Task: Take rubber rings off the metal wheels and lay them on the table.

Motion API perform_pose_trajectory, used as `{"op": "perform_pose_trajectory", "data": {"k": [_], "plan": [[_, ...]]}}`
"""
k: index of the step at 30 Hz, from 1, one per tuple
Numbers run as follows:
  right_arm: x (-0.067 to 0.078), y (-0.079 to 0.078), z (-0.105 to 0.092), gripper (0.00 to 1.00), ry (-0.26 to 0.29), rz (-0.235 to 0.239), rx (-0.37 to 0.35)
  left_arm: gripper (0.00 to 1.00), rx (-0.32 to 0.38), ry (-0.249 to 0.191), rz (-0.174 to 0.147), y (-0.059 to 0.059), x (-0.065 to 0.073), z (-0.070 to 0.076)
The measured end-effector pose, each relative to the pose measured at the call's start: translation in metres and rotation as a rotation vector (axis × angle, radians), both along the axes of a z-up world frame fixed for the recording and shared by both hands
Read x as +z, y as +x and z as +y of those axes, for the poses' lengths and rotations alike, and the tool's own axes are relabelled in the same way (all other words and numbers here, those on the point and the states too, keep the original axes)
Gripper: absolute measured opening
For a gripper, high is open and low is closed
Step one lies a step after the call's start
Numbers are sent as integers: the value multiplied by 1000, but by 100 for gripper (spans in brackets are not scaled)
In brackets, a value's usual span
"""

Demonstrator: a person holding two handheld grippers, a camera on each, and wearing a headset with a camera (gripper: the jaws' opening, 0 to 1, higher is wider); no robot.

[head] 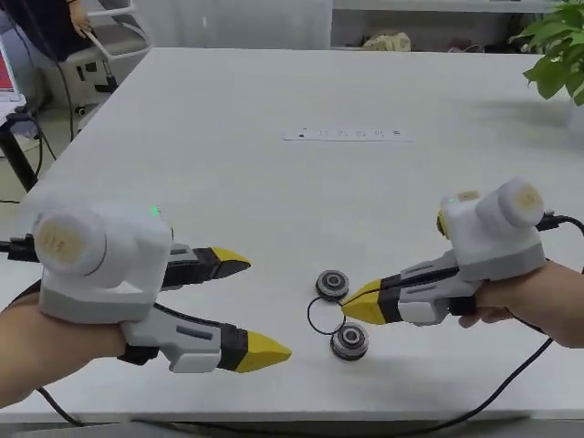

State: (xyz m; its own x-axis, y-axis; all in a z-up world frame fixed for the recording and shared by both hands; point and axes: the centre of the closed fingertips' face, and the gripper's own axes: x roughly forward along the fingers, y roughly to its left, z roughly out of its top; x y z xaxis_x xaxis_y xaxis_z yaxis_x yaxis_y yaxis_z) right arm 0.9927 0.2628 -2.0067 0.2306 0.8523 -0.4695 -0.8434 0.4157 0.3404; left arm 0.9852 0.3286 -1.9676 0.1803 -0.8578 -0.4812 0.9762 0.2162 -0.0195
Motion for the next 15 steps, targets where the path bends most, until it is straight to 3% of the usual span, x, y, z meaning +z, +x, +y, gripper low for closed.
{"op": "perform_pose_trajectory", "data": {"k": [15], "plan": [[-8, 10, 24, 0, -8, 0, 20, 70, 49, -3, 1, 3, -3, 18]]}}
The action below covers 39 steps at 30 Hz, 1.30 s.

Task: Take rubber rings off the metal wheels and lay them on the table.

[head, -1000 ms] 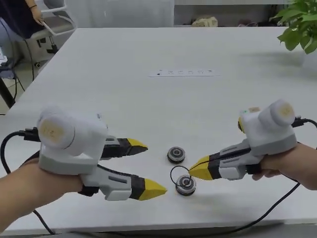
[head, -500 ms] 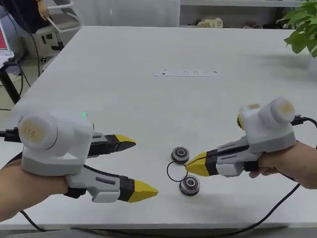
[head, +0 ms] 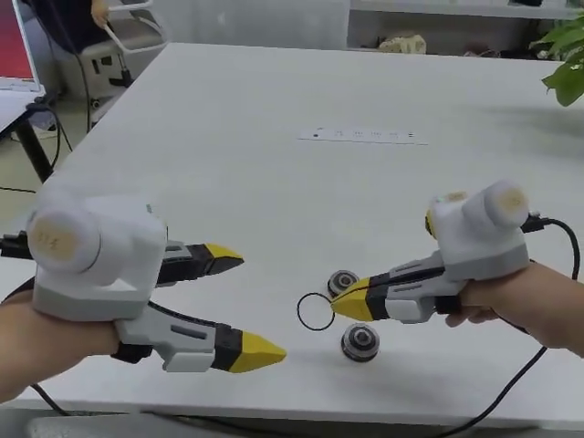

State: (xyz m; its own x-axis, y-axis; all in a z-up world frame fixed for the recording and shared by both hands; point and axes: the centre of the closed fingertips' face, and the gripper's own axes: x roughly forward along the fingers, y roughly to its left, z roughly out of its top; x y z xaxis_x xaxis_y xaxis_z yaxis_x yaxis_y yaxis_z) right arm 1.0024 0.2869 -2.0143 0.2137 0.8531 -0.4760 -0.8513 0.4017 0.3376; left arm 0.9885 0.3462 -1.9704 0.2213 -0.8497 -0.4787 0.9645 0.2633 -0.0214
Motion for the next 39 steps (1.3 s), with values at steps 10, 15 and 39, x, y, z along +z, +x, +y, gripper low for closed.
{"op": "perform_pose_trajectory", "data": {"k": [10, 15, 39], "plan": [[-13, 1, 11, 0, -23, 11, 4, 71, 16, 0, 2, -1, -3, 7], [-21, 0, 14, 0, -35, 19, 11, 71, 22, -7, 11, 0, -1, 8], [-47, 2, 13, 0, -98, 54, 5, 70, 25, 18, 12, 1, -2, 9]]}}
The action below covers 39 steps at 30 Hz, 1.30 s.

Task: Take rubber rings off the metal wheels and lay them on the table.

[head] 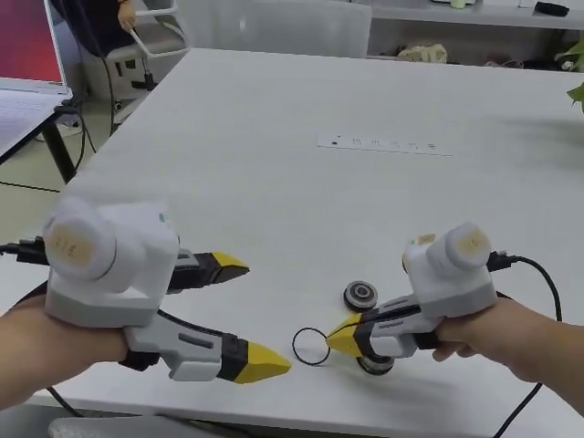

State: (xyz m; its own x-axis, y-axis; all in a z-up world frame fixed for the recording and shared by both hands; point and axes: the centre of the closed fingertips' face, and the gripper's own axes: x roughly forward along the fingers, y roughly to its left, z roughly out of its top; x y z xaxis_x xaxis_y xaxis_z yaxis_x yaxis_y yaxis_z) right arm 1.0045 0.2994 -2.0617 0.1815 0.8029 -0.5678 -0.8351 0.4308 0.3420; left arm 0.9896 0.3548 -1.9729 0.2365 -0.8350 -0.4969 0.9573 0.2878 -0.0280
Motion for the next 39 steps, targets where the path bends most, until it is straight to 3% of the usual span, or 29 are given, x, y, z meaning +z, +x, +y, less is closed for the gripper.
{"op": "perform_pose_trajectory", "data": {"k": [11, 22, 39], "plan": [[-4, -2, 1, 11, -34, -41, 31, 70, 7, 5, 8, -3, -2, 2], [6, 1, -5, 19, -9, -59, 5, 70, 1, -4, 6, -1, 0, -3], [35, -4, -18, 26, 50, -111, -16, 69, -33, -8, 1, 1, 8, -20]]}}
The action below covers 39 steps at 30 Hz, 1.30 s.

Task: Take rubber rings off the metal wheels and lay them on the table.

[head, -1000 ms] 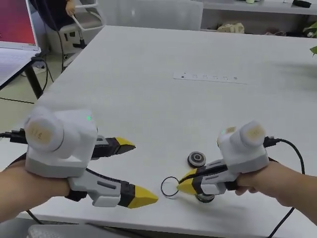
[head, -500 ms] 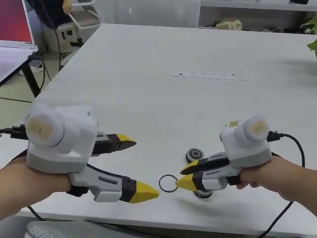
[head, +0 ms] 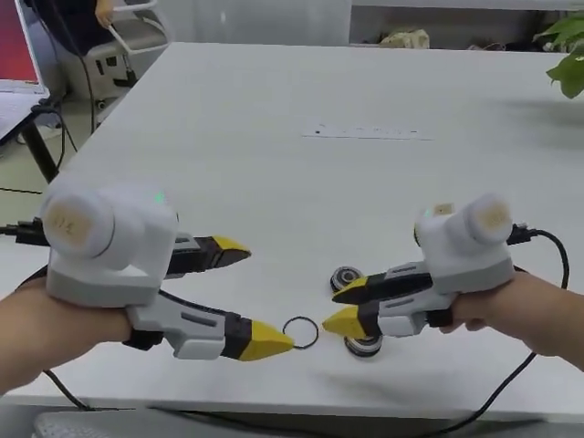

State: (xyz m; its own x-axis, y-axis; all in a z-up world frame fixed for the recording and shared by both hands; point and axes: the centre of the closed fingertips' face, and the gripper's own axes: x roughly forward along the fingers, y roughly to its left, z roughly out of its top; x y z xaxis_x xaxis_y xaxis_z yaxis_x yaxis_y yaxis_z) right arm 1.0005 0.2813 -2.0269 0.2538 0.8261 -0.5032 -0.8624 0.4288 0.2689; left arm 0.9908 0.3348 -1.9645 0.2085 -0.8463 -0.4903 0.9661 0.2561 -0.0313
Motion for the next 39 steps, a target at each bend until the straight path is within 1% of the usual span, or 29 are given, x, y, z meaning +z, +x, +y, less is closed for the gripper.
{"op": "perform_pose_trajectory", "data": {"k": [7, 12, 15, 20, 22, 25, 30, 33, 36, 38, 39], "plan": [[6, 1, -12, 26, 6, -15, -21, 68, -21, 7, 2, 0, -2, -10], [8, 2, -23, 27, 4, -22, -36, 68, -34, 3, 8, 2, -1, -18], [8, 1, -27, 27, 1, -23, -41, 68, -39, 6, 4, 4, -2, -22], [7, 0, -37, 27, -1, -20, -57, 66, -43, 5, 18, 6, -5, -28], [6, 0, -40, 28, -4, -18, -59, 66, -47, 8, 25, 6, -7, -30], [4, -1, -47, 28, -16, -20, -61, 65, -61, 25, 29, 6, -11, -32], [1, -2, -52, 29, -29, -21, -66, 63, -78, 42, 39, 5, -17, -36], [-3, -4, -56, 29, -41, -18, -63, 63, -81, 57, 35, 7, -22, -38], [-7, -7, -58, 29, -54, -17, -60, 63, -85, 67, 38, 9, -26, -39], [-9, -9, -58, 29, -65, -24, -52, 62, -88, 71, 41, 9, -28, -40], [-10, -9, -57, 29, -69, -25, -48, 62, -89, 73, 38, 9, -28, -40]]}}
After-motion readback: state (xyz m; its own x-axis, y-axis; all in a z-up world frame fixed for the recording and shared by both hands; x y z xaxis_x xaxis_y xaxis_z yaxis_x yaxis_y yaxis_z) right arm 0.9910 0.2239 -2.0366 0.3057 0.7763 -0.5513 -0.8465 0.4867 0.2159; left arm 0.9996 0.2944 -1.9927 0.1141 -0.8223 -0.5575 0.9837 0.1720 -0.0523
